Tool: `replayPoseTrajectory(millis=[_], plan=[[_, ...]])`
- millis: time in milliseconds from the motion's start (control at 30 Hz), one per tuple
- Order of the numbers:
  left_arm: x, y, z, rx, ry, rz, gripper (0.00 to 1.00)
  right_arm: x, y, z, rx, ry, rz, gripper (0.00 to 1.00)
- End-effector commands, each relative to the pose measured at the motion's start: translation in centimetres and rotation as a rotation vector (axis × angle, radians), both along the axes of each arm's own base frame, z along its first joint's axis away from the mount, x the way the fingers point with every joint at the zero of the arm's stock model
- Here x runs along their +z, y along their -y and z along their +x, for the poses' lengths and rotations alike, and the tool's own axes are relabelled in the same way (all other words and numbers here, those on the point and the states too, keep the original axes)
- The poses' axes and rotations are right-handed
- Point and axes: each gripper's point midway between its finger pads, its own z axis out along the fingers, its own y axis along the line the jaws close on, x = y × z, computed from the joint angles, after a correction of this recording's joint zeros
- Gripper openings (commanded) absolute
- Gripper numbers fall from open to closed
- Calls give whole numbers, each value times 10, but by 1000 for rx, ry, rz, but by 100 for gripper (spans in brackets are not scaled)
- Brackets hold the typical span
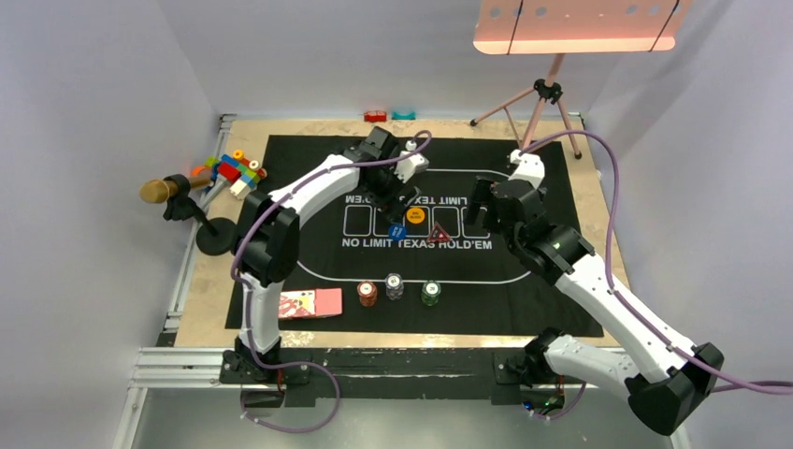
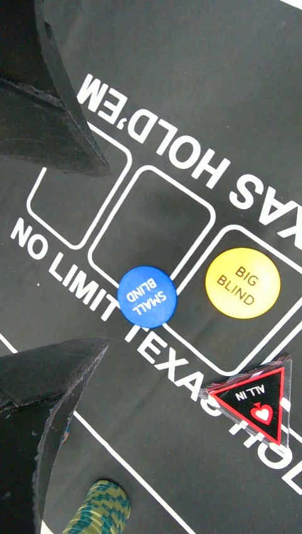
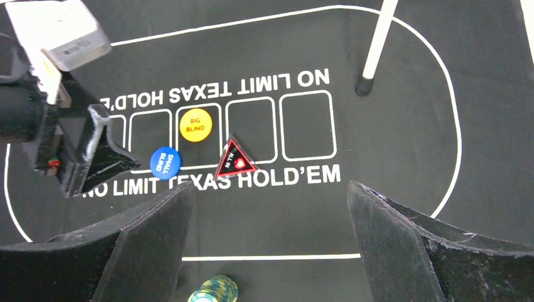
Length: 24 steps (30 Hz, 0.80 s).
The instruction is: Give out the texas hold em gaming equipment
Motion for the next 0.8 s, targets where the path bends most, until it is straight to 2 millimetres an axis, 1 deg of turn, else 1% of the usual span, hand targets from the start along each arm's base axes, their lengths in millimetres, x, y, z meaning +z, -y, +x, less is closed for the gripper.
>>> replayPoseTrajectory(millis=[0, 167, 333, 567, 767], plan=[[11, 13, 19, -2, 93, 8, 99, 0, 8, -6, -43, 9, 35, 93], [-3, 16, 21, 10, 92, 44, 89, -2, 7, -6, -36, 8, 37, 93], [-17, 20, 22, 17, 81, 81, 89, 2, 6, -5, -31, 21, 49, 92], [-34, 18, 16, 34, 46, 129, 85, 1, 8, -9, -24, 25, 54, 92], [-40, 19, 15, 32, 38, 139, 83, -4, 7, -10, -13, 21, 61, 92]])
